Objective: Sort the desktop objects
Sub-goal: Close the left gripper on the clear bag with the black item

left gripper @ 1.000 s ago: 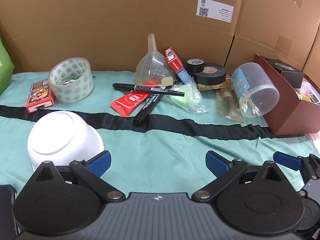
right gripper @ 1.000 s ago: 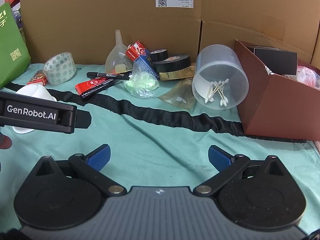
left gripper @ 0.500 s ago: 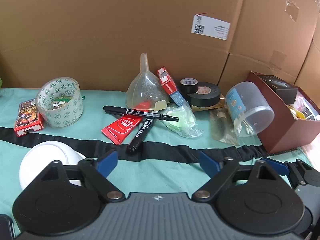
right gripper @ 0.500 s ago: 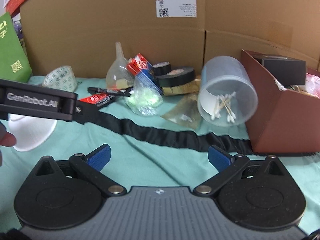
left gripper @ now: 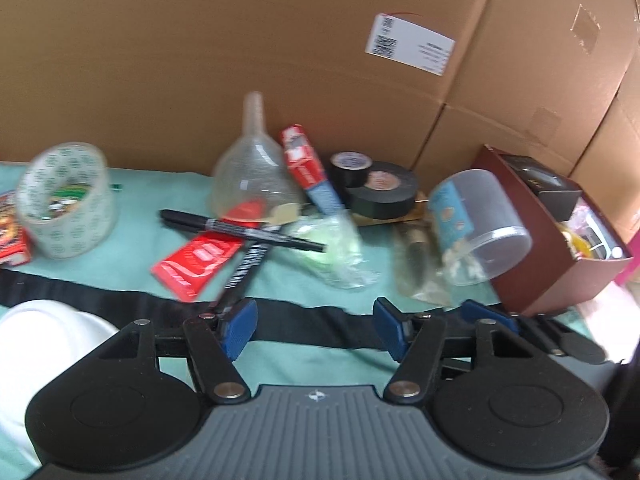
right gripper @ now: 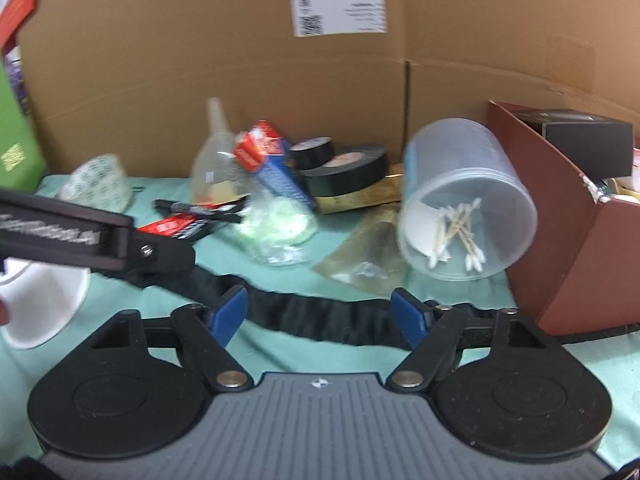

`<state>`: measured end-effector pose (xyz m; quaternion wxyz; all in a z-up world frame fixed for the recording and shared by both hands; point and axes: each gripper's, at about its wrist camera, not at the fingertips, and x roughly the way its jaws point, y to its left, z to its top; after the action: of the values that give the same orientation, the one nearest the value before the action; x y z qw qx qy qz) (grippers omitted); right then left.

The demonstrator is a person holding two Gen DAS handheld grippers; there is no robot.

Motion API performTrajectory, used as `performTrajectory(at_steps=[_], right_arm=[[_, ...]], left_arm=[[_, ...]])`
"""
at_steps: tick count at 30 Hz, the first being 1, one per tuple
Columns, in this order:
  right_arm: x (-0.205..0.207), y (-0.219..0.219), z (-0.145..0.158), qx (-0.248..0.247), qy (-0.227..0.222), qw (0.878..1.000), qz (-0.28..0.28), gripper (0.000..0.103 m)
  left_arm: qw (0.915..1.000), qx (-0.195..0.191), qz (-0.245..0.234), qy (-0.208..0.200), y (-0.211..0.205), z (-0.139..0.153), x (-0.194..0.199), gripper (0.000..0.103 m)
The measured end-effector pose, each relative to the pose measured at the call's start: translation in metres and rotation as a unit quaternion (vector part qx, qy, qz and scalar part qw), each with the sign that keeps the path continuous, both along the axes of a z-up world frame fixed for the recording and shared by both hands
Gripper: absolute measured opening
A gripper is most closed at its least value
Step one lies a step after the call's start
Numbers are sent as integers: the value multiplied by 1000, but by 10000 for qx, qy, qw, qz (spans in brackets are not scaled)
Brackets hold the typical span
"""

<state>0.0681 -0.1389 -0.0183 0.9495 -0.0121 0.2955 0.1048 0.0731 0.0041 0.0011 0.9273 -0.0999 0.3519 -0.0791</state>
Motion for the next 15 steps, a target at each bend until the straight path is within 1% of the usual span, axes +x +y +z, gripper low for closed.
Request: performTrajectory(at_steps=[4, 7, 9, 10, 12, 14, 15], right_arm=[[12, -7, -5, 180, 99, 9998, -57, 76], [20, -10, -8, 226, 133, 9995, -156, 76], [24, -13, -9, 267, 145, 9993, -207, 76], [26, -14, -10, 296, 159, 9992, -214, 76], [31, -16, -12, 358, 206, 9989, -214, 76], [34, -18, -13, 395, 229, 9987, -221, 75], [35, -19, -13, 404, 214, 9987, -224, 74]], left_arm=[[9994, -274, -194, 86, -14, 2, 13, 66], [9989, -238, -413, 38, -30, 3, 27, 66], [9982, -278, -511, 115, -40, 0, 40, 66], [9977, -311, -553, 230, -43, -3, 48, 64], [9964, -374, -683, 338, -53, -9, 58, 57], [9952, -333, -806, 434, -62, -15, 68, 56], [9949, -315, -824, 495, -65, -19, 73, 53]])
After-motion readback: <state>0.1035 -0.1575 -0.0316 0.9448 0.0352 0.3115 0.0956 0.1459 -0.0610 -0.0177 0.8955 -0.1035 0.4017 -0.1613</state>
